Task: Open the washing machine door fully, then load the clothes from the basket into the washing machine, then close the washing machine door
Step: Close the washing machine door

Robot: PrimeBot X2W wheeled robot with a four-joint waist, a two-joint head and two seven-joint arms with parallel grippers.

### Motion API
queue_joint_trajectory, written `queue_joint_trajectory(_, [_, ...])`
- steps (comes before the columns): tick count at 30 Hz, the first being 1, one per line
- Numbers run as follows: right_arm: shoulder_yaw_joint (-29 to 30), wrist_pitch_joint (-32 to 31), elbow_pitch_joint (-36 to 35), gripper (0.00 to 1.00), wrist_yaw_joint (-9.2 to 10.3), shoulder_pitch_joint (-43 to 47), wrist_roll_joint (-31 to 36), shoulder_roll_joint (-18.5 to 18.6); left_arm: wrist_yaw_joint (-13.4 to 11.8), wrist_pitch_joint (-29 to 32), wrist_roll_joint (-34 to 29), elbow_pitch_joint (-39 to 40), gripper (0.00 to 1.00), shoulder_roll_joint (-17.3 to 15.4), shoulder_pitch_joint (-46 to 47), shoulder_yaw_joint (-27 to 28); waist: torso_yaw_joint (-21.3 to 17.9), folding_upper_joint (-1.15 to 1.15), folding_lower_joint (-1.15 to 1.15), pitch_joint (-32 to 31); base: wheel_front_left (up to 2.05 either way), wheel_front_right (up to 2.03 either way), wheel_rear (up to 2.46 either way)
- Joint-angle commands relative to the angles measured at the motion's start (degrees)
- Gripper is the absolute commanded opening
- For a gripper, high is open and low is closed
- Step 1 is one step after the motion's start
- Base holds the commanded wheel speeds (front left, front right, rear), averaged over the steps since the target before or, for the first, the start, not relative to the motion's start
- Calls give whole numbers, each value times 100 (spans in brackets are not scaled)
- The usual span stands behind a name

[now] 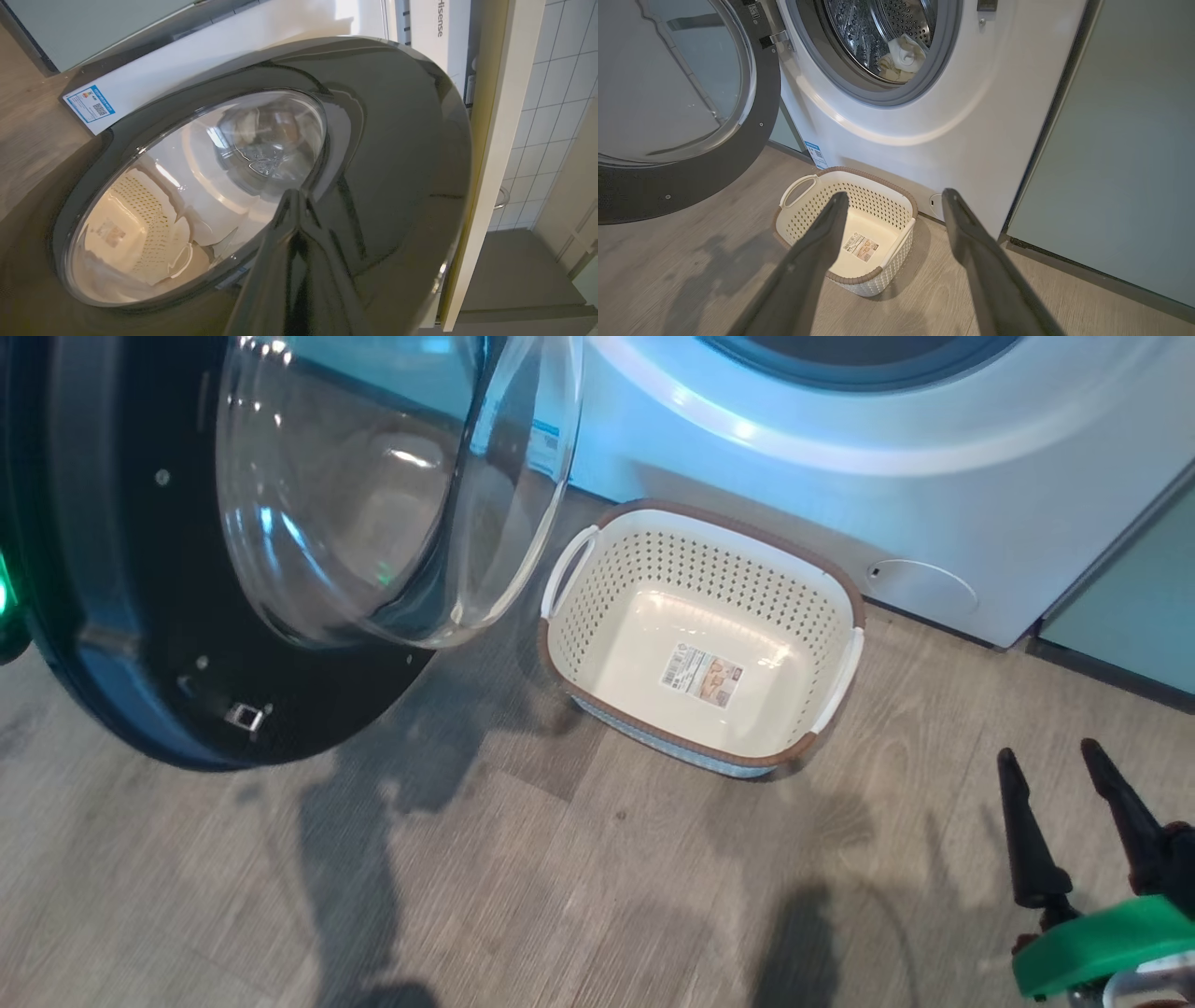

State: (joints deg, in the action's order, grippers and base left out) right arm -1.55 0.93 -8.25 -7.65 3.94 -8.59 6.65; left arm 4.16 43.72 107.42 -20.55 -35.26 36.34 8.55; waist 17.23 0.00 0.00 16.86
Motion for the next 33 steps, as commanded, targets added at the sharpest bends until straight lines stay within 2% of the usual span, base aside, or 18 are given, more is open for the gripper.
queue_joint_trajectory(1, [-140,67,-148,100,16,-211,-43,-2,73,89,38,202,0,-334,62,202,-46,0,0,-38,0,0,0])
queue_joint_trajectory(23, [-247,425,281,100,16,-301,-145,-244,104,413,119,786,0,47,-282,-34,-621,0,0,-348,0,0,0])
queue_joint_trajectory(33, [-245,624,477,100,16,-341,-203,-327,107,217,198,1214,0,484,-451,-49,-962,0,0,-422,0,0,0])
